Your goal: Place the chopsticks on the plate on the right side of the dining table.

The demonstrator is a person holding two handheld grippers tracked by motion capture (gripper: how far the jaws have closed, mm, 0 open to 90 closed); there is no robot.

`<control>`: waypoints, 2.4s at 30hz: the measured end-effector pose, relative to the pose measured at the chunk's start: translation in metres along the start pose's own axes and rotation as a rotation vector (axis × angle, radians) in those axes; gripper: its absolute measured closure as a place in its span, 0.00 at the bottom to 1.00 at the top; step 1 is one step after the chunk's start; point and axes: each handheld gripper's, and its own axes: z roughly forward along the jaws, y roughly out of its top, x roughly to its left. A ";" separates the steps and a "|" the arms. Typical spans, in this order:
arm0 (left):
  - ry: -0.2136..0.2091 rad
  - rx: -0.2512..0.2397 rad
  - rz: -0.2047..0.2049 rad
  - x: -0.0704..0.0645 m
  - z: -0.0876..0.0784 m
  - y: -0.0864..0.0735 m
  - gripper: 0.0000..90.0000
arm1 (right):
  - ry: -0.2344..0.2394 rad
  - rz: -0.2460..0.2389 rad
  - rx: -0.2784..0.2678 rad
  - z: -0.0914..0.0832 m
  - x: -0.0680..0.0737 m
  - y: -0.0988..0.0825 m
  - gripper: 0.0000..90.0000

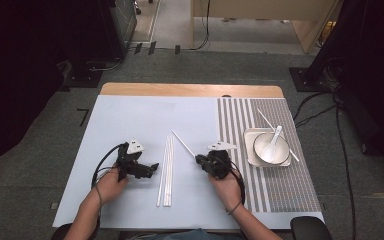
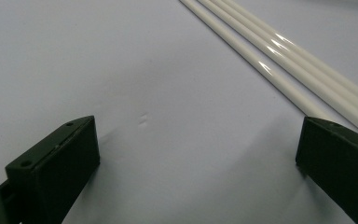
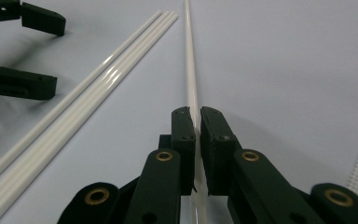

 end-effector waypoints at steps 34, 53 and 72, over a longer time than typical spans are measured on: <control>-0.001 0.000 -0.001 0.000 0.000 0.000 0.00 | -0.065 -0.041 0.013 -0.022 -0.033 0.033 0.95; -0.001 0.000 -0.001 0.000 0.000 0.000 0.00 | -0.080 0.008 -0.009 -0.039 -0.060 0.046 0.95; -0.001 0.000 -0.001 0.000 0.000 0.000 0.00 | -0.107 -0.007 -0.011 -0.061 -0.081 0.068 0.95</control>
